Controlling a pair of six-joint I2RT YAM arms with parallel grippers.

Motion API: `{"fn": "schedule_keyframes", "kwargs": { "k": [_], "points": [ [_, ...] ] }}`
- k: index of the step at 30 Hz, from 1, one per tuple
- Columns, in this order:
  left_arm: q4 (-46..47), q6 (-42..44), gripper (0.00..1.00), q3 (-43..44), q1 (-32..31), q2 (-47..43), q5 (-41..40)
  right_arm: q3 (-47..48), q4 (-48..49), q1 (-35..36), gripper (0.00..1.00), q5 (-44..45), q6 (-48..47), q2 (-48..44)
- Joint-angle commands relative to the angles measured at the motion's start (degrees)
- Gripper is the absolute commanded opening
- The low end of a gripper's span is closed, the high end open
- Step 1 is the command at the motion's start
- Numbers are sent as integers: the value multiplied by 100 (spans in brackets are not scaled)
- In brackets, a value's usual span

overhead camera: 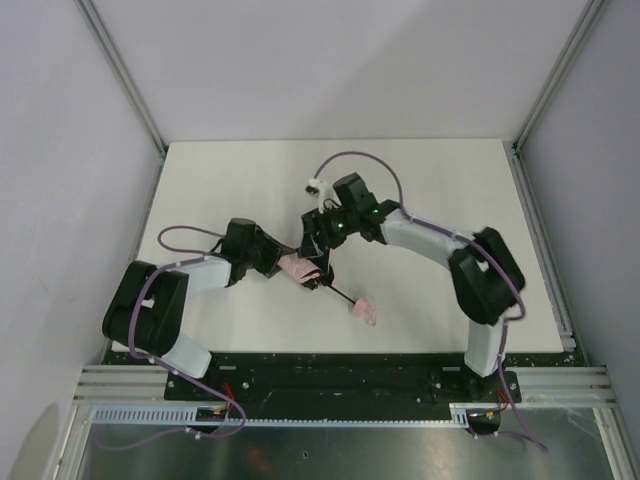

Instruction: Put away the umbrella

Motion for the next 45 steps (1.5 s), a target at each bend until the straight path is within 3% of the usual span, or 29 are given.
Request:
{"fn": "schedule_keyframes", "kwargs": {
  "k": [1, 6, 12, 20, 26, 28, 32, 36, 38, 41, 45],
  "points": [
    [-986, 308, 0, 109, -13, 29, -245, -642, 537, 228, 74, 1411, -1290, -1352],
    [-1348, 143, 0, 273, -8, 109, -118, -1560, 1614, 1025, 75, 3134, -2419, -1715],
    [-2045, 93, 0, 606, -6, 305, -189, -2254, 3245, 2039, 73, 5087, -3598, -1295],
    [-2396, 27, 0, 729, -27, 495, -253, -2313, 4538, 2471, 69, 5935, -4397, -172],
    [-2456, -8, 0, 748, -34, 557, -139, -2188, 4828, 2417, 63, 6282, -4763, 459],
    [-2461, -17, 0, 771, -41, 585, -96, -2082, 4747, 2362, 55, 6298, -4847, 647],
    [-2474, -10, 0, 811, -49, 642, -47, -1810, 4270, 2328, 29, 6199, -4919, 837],
    [-2465, 47, 0, 877, -50, 709, 36, -1452, 3134, 2351, 5, 5937, -4844, 877],
    [-2458, 97, 0, 922, -50, 711, 53, -1274, 2390, 2350, 1, 5656, -4654, 874],
    [-2448, 197, 13, 1005, -50, 682, 60, -1184, 1466, 2345, 0, 5217, -4255, 829],
    [-2359, 407, 57, 1124, 22, 529, -10, -1172, 657, 2318, 0, 4639, -3795, 739]
  ]
}}
